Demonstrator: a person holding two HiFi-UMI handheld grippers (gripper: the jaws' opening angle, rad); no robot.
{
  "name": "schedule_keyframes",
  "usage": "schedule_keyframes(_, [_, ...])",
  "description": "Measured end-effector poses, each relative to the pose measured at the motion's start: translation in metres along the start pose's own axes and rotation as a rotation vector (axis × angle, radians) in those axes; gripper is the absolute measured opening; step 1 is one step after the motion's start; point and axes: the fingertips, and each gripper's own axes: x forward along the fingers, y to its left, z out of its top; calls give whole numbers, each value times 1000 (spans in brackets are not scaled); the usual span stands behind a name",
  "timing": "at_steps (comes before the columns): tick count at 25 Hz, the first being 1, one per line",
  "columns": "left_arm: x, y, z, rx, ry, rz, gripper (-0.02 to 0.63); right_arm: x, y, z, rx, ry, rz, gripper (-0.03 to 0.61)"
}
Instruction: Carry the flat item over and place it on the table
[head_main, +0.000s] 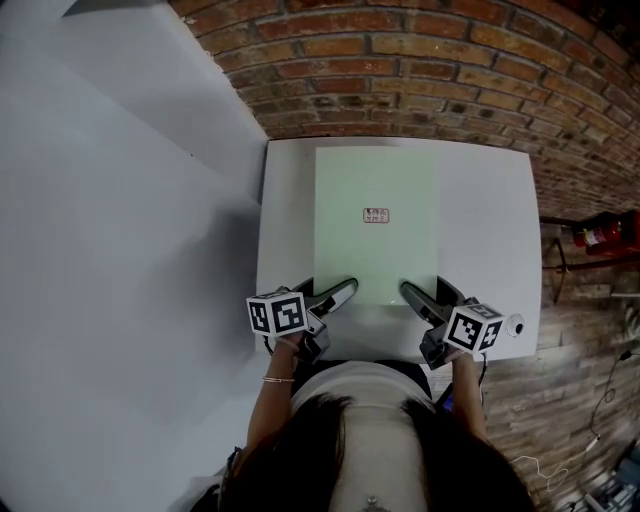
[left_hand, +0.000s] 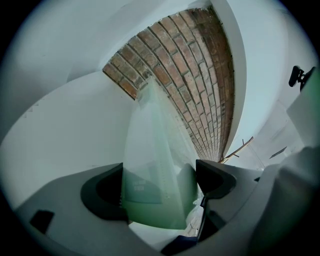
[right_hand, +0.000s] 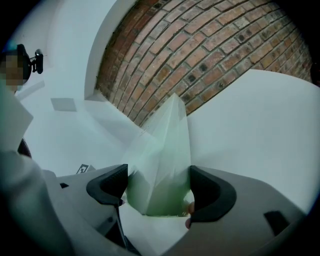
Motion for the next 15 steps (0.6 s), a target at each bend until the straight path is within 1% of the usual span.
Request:
schedule_keyframes(11, [16, 23, 6, -45, 41, 25, 433, 23, -19, 0, 41, 40, -17, 374])
schedule_keyframes(15, [23, 28, 7, -70, 53, 19, 433, 29, -26, -1, 58, 57, -24, 374])
